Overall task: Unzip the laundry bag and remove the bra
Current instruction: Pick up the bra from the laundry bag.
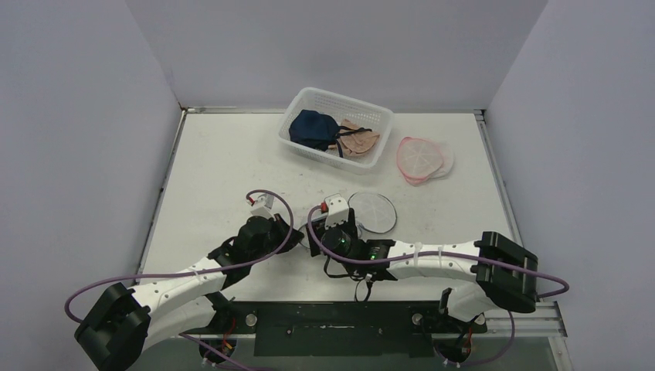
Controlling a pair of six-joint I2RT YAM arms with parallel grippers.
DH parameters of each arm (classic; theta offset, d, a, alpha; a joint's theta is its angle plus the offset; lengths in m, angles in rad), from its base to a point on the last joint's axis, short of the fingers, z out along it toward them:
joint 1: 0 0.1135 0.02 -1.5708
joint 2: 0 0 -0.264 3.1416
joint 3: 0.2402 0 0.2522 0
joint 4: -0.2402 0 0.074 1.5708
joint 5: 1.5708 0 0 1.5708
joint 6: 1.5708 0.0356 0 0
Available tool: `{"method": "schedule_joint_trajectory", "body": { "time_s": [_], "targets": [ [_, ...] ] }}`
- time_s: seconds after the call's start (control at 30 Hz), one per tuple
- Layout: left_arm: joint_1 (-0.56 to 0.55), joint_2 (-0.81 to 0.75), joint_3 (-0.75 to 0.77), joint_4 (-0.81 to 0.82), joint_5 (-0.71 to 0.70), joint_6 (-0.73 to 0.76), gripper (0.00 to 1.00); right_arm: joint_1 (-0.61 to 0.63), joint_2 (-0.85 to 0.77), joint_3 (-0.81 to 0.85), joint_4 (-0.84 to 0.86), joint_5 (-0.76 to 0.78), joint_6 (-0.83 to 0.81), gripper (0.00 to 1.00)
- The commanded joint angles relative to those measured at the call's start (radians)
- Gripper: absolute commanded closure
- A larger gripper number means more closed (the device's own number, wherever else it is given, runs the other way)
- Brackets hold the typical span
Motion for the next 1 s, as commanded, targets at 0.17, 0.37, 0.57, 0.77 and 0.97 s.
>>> {"method": "schedule_joint_trajectory", "body": {
  "time_s": [0.17,0.37,0.57,0.77,0.97],
  "targets": [
    [0.004,-0.004,0.021,0.034,0.004,-0.001,1.00,0.008,0.085,0.118,-0.025,0.023,-0.017,0.27],
    [0.004,-0.005,0.020,0.034,0.005,-0.001,1.00,-0.007,0.074,0.108,-0.054,0.075,0.023,0.44],
    [0.004,-0.001,0.024,0.043,0.009,-0.001,1.00,-0.024,0.061,0.096,-0.118,0.117,0.057,0.59],
    [0.004,0.004,0.024,0.038,0.008,-0.002,1.00,-0.032,0.005,0.056,-0.122,0.143,0.064,0.63],
    [0.004,0.019,0.030,0.046,0.015,-0.010,1.00,-0.031,0.021,0.070,-0.083,0.086,0.022,0.47]
  ]
}}
